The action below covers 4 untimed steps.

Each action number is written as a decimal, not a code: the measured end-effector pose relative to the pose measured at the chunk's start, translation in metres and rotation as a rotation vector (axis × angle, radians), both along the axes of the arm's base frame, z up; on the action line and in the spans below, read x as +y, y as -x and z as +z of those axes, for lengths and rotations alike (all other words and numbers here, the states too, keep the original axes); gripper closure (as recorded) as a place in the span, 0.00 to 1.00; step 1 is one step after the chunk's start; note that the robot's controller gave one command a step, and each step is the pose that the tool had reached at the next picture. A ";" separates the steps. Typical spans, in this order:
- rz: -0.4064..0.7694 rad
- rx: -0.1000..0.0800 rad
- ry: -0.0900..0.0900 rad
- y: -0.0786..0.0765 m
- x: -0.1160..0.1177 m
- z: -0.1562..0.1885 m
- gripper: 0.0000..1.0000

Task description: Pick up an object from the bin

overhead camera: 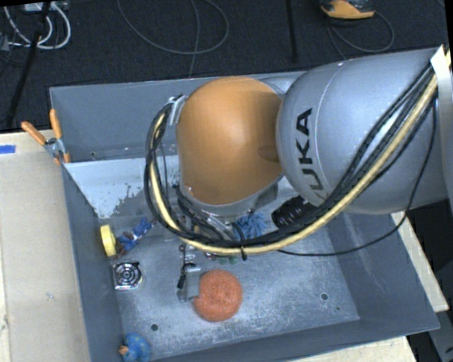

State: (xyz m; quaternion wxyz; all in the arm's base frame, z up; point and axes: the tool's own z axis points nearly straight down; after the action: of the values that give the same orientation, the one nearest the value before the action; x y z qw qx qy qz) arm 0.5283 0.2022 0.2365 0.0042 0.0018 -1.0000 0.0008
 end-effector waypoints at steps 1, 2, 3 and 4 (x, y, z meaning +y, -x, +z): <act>-0.004 -0.007 -0.001 -0.001 -0.001 0.005 0.00; 0.048 -0.014 -0.004 -0.004 -0.015 -0.031 0.00; 0.172 -0.007 -0.002 -0.005 -0.042 -0.068 0.00; 0.185 -0.006 -0.002 0.012 -0.061 -0.090 0.00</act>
Offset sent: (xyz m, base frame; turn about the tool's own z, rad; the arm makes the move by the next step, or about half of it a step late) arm 0.0052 -0.0537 -0.1267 -0.1561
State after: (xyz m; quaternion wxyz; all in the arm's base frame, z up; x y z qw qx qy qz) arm 0.5160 0.1413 0.1467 0.0008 0.0943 -0.9955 0.0002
